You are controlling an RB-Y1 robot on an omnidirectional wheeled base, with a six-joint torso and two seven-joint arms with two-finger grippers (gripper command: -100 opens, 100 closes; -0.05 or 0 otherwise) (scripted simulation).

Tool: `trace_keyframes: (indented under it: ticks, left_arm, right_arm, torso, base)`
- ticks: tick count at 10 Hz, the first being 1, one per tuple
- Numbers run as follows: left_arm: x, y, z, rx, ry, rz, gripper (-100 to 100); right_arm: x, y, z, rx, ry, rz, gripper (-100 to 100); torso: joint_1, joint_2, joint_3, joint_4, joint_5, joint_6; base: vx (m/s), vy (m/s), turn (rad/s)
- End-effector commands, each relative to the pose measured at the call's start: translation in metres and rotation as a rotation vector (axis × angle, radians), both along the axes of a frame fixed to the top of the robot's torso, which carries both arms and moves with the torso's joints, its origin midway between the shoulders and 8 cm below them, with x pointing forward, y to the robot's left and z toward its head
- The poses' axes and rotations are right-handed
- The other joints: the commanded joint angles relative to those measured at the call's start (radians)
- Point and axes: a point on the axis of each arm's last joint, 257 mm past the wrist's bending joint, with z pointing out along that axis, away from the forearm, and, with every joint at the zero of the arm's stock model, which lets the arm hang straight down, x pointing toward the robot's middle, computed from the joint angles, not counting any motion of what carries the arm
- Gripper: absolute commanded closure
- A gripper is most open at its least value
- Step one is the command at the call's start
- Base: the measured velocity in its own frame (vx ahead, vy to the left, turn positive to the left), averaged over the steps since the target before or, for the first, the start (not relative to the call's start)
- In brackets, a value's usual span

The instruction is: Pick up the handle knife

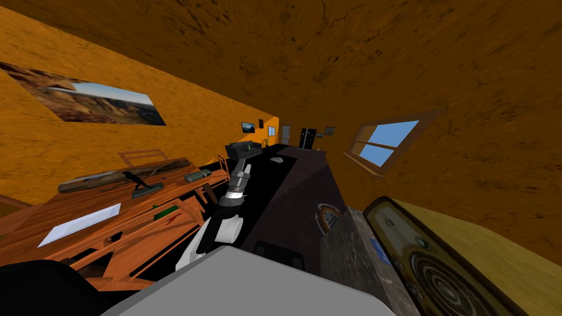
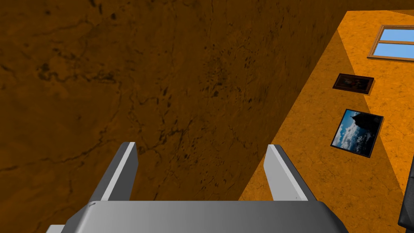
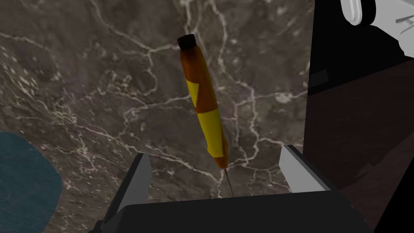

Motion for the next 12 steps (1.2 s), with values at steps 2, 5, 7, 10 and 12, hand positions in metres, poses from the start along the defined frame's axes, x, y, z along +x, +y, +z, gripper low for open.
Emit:
trace_keyframes:
  ticks: [2,5,7,10,12]
  left_arm:
    - [0.0,0.0,0.0,0.0,0.0,0.0,0]
    - [0.0,0.0,0.0,0.0,0.0,0.0,0]
    - [0.0,0.0,0.0,0.0,0.0,0.0,0]
    - [0.0,0.0,0.0,0.0,0.0,0.0,0]
    - [0.0,0.0,0.0,0.0,0.0,0.0,0]
  right_arm:
    - [-0.012,0.0,0.0,0.02,0.039,0.022,-100]
    - [-0.014,-0.003,-0.007,0.017,0.031,0.012,-100]
    - [-0.019,-0.006,-0.015,0.018,0.031,0.007,-100]
    - [-0.022,-0.008,-0.02,0.018,0.031,0.003,-100]
    - [-0.022,-0.008,-0.021,0.019,0.031,0.004,100]
  torso:
    - [0.0,0.001,0.0,0.0,0.0,0.0]
    - [0.0,0.004,0.002,0.001,0.0,0.0]
    - [0.0,0.004,0.002,0.001,0.0,0.0]
    - [0.0,0.004,0.002,0.001,0.0,0.0]
    - [0.0,0.004,0.002,0.001,0.0,0.0]
  base:
    - [0.032,0.008,0.103]
    - [0.007,0.002,0.021]
    - [0.016,0.008,0.025]
    - [0.012,0.007,0.02]
    - [0.0,0.0,0.0]
